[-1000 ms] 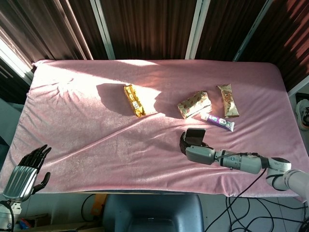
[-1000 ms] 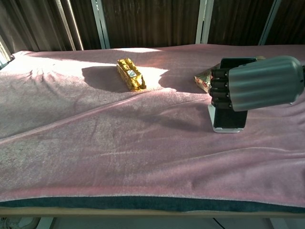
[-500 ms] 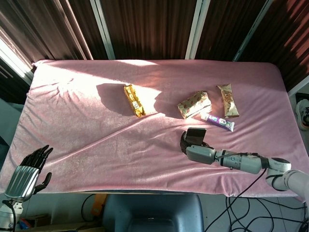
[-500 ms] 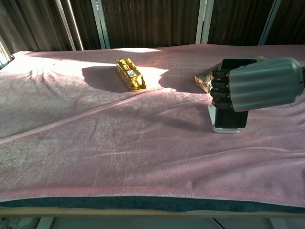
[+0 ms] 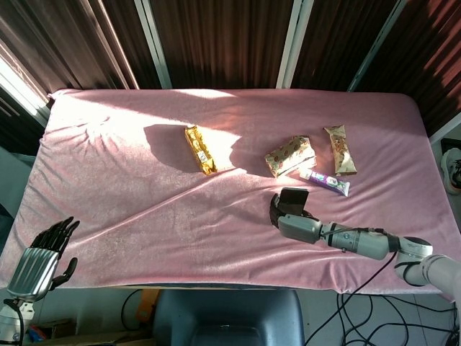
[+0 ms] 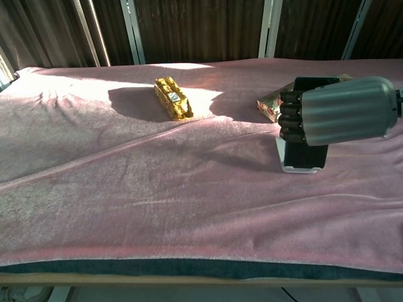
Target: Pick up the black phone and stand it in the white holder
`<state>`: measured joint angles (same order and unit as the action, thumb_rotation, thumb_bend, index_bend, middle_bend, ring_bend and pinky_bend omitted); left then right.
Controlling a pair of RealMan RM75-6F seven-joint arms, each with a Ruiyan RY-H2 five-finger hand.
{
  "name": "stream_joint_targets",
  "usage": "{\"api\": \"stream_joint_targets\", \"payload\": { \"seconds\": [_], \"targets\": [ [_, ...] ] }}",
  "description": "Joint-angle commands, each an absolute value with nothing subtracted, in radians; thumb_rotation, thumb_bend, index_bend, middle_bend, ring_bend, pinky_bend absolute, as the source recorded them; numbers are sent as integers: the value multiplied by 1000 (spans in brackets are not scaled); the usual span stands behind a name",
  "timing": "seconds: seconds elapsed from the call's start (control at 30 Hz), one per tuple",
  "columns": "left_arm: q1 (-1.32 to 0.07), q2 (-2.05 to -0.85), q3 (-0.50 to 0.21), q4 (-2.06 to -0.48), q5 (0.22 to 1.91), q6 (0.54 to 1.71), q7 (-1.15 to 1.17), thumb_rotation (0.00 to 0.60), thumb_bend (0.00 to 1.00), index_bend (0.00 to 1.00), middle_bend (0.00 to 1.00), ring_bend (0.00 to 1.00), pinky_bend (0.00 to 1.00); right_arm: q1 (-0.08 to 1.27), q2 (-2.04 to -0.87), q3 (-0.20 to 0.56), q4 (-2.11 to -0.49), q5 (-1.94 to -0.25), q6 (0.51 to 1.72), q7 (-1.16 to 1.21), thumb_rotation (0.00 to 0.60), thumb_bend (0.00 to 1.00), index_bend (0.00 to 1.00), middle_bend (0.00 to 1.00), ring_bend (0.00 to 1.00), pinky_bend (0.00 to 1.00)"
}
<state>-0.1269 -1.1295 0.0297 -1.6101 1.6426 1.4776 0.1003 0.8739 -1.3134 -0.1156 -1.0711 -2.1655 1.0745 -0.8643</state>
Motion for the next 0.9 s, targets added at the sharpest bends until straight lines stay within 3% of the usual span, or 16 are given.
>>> {"api": "stream_joint_targets", "payload": {
  "seconds": [0.03, 0.4, 0.9],
  "targets": [
    [-127, -1129, 29, -1610, 1643, 1479, 99, 600, 424, 0, 51, 102, 227, 871, -1312, -113, -1077, -2157, 1069, -867, 600, 328, 368, 579, 548, 441],
    [-126, -1128, 30, -1609, 1643, 1479, 98, 600, 424, 0, 51, 102, 227, 850, -1308, -89, -1109, -2102, 1030, -911, 600, 329, 158, 460, 448, 392],
    [-130, -1128, 27, -1612, 1635, 1470, 100, 600, 425, 0, 51, 102, 227, 840, -1314, -70, -1125, -2057, 1003, -932, 600, 328, 1, 341, 339, 366]
  ]
}}
